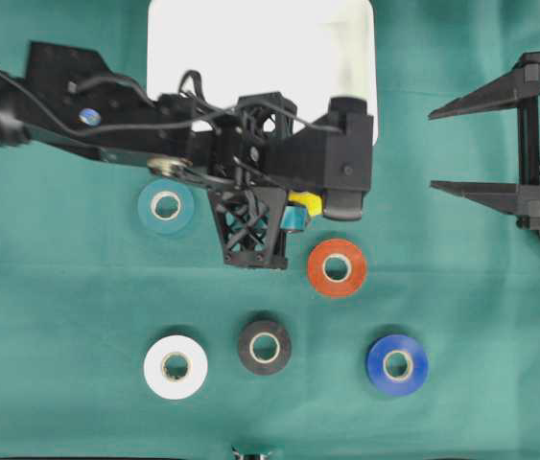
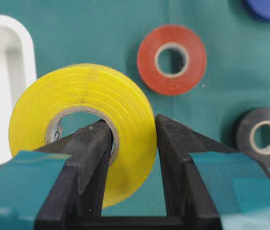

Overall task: Pick up the tape from a random location and place it into the white case.
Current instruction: 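Lift the yellow tape roll with the left gripper, then carry the yellow roll over the white tray and lower it, then open the left gripper to release the yellow roll in the tray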

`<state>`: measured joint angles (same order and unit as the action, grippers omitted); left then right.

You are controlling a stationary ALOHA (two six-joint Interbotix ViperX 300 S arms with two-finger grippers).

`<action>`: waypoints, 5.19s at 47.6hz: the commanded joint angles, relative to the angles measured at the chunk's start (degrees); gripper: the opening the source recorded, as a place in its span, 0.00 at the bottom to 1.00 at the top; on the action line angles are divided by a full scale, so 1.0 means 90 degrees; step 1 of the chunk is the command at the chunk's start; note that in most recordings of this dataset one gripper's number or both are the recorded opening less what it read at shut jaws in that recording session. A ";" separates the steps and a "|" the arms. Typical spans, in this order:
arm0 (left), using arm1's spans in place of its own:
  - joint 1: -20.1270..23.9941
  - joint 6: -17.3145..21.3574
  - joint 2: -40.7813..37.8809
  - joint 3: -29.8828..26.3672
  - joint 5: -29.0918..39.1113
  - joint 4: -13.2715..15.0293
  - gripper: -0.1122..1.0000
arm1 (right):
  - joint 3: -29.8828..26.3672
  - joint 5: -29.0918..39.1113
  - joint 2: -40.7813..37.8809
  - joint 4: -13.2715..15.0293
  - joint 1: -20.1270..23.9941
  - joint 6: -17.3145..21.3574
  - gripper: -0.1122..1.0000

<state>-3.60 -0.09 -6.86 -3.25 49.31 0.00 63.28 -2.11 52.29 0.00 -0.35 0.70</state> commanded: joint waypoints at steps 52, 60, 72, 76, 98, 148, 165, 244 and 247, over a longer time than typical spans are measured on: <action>-0.0010 0.0010 0.0830 -0.0439 0.0449 -0.0029 0.33 | -0.0176 0.0020 -0.0039 -0.0010 0.0000 0.0010 0.93; 0.0000 0.0010 0.0811 -0.0410 0.0410 -0.0029 0.33 | -0.0176 0.0020 -0.0039 -0.0010 0.0000 0.0010 0.93; 0.0176 0.0010 0.0801 -0.0342 0.0400 -0.0029 0.33 | -0.0176 0.0020 -0.0039 -0.0010 0.0000 0.0010 0.93; 0.0303 0.0010 0.0801 -0.0293 0.0400 -0.0039 0.33 | -0.0176 0.0020 -0.0039 -0.0020 0.0000 0.0010 0.93; 0.1729 0.0313 0.0820 -0.0039 0.0303 -0.0039 0.33 | -0.0186 0.0088 -0.0039 -0.0020 0.0000 0.0010 0.93; 0.2168 0.0313 0.0908 0.0459 0.0117 -0.0039 0.33 | -0.0195 0.0107 -0.0049 -0.0010 0.0000 0.0010 0.93; 0.2432 0.0313 0.0479 0.1826 -0.1572 -0.0039 0.33 | -0.0186 0.0107 -0.0107 -0.0020 0.0000 0.0010 0.93; 0.2480 0.0361 0.0127 0.2021 -0.2344 -0.0029 0.99 | -0.0195 0.0205 -0.0146 -0.0010 0.0000 0.0010 0.93; 0.2461 0.0371 0.0391 0.1914 -0.2129 -0.0029 0.99 | -0.0205 0.0195 -0.0156 -0.0010 0.0000 0.0010 0.93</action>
<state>18.90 3.16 -8.17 16.35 28.21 -0.18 63.02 -0.18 51.15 0.00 -0.35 0.70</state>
